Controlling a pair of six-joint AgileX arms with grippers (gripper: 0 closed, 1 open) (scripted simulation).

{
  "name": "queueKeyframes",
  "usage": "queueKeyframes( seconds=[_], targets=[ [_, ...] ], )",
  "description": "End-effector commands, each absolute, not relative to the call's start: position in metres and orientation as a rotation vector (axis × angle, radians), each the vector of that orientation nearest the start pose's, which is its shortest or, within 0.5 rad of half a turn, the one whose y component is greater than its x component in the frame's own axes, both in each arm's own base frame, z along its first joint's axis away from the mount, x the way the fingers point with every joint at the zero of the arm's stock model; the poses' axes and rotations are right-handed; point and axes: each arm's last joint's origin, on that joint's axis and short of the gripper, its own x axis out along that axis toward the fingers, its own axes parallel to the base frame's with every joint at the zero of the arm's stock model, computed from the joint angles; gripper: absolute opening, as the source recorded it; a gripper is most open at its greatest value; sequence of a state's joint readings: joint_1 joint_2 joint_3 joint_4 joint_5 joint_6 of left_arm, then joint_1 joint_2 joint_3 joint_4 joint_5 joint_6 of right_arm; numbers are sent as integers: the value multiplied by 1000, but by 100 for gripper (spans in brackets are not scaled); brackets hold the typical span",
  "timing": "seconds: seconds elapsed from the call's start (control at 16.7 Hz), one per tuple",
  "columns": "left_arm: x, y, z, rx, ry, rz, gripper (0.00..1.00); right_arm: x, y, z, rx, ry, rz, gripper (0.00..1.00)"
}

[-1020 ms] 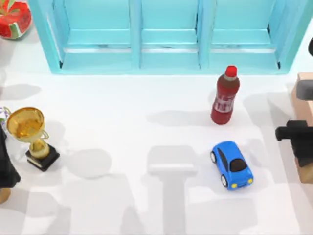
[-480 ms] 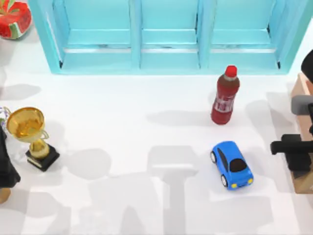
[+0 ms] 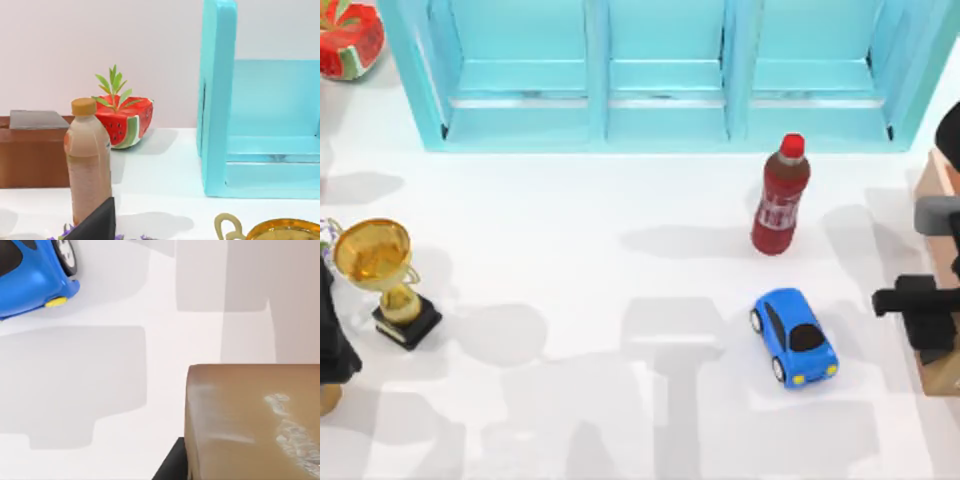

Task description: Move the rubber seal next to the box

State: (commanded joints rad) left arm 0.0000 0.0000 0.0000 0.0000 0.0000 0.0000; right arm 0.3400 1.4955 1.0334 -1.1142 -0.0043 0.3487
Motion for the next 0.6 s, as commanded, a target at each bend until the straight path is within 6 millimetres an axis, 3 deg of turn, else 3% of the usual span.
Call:
queueKeyframes(
  seconds=[0.42,0.6],
  targets=[
    [106,-1,160,0,0,0,100,237,85,209,10,1577,-6,98],
    [106,-1,160,0,0,0,100,237,85,209,10,1577,-6,100]
  ],
)
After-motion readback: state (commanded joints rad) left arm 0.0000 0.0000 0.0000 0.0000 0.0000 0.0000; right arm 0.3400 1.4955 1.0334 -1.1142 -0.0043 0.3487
